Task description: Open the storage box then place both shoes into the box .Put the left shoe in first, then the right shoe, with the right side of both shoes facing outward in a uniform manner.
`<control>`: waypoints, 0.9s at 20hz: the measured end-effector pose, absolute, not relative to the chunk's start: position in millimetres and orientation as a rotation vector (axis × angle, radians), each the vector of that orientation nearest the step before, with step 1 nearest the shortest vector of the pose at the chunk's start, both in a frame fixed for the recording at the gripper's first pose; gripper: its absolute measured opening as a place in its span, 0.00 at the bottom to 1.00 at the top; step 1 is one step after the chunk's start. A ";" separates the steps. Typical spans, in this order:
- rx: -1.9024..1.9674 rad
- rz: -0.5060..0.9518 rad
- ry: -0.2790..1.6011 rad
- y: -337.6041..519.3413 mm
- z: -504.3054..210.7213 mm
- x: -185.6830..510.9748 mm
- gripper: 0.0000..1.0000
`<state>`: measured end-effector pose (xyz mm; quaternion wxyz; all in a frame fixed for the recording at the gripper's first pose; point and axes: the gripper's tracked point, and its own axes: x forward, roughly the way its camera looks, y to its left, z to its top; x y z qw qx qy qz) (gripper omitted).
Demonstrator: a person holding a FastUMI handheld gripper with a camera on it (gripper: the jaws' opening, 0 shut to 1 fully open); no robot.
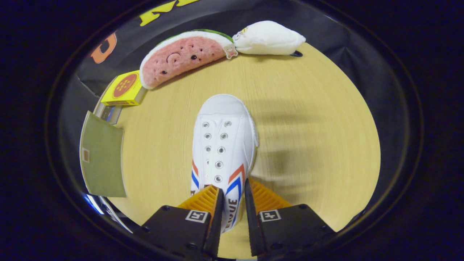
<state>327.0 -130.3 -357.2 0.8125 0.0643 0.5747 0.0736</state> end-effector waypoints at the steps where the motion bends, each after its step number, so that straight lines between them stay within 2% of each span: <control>1: 0.133 0.152 1.224 -131.1 -355.2 327.0 0.29; 2: 0.130 0.138 1.222 -132.4 -355.3 327.2 0.24; 3: 0.135 0.133 1.221 -131.6 -352.2 325.8 0.14; 5: 0.153 0.153 1.230 -123.8 -344.2 313.7 0.07; 12: 0.206 0.202 1.133 -58.3 -252.9 270.9 0.06; 18: 0.225 0.210 1.014 43.4 -158.7 236.7 0.06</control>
